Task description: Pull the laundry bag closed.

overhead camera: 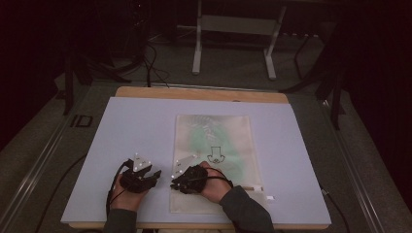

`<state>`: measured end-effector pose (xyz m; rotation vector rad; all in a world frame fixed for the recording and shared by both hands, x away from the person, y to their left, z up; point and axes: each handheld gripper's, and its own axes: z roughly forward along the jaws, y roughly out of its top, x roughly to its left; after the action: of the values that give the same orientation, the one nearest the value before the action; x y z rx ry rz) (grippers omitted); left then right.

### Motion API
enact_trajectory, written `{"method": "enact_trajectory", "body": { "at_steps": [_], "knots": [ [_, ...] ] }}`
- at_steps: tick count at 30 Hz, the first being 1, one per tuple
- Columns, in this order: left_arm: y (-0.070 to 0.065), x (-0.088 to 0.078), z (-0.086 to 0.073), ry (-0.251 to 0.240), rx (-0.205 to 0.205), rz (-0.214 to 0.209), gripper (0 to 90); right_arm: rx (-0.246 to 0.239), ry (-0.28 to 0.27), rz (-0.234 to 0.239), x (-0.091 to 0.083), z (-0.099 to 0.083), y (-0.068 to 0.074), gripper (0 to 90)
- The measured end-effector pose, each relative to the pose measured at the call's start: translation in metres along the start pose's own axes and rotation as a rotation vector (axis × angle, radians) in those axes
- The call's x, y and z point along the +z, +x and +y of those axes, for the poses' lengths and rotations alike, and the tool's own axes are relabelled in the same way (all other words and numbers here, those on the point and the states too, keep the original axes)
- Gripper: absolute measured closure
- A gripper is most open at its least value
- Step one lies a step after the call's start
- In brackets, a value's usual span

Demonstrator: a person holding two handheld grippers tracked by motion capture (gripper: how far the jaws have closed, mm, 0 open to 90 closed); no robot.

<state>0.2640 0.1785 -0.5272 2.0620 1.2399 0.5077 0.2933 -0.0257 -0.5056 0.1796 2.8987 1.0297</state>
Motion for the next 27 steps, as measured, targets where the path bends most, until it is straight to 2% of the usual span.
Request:
{"method": "enact_trajectory", "body": {
  "at_steps": [9,12,14,19,23,25,27],
  "knots": [
    [-0.002,0.000,0.000,-0.008,-0.007,-0.026,55.3,0.021,0.017,0.012,0.003,-0.006,-0.002,79.7],
    [-0.002,0.000,0.001,-0.015,-0.013,-0.044,55.9,0.029,0.039,0.022,0.008,-0.008,-0.002,80.8],
    [-0.003,0.000,0.001,-0.017,-0.015,-0.057,57.0,0.033,0.030,0.024,0.009,-0.010,-0.002,81.4],
    [-0.009,0.003,0.004,-0.016,-0.011,-0.109,65.4,0.015,0.029,0.011,0.010,-0.013,0.001,81.8],
    [-0.015,0.005,0.006,-0.009,0.014,-0.152,79.9,0.014,0.017,-0.001,0.010,-0.016,0.003,81.8],
    [-0.018,0.007,0.006,-0.007,0.007,-0.180,86.7,0.021,0.012,-0.005,0.010,-0.016,0.004,81.8],
    [-0.021,0.008,0.007,-0.010,-0.003,-0.210,88.9,0.020,0.010,-0.013,0.010,-0.017,0.005,81.8]
  ]
}}
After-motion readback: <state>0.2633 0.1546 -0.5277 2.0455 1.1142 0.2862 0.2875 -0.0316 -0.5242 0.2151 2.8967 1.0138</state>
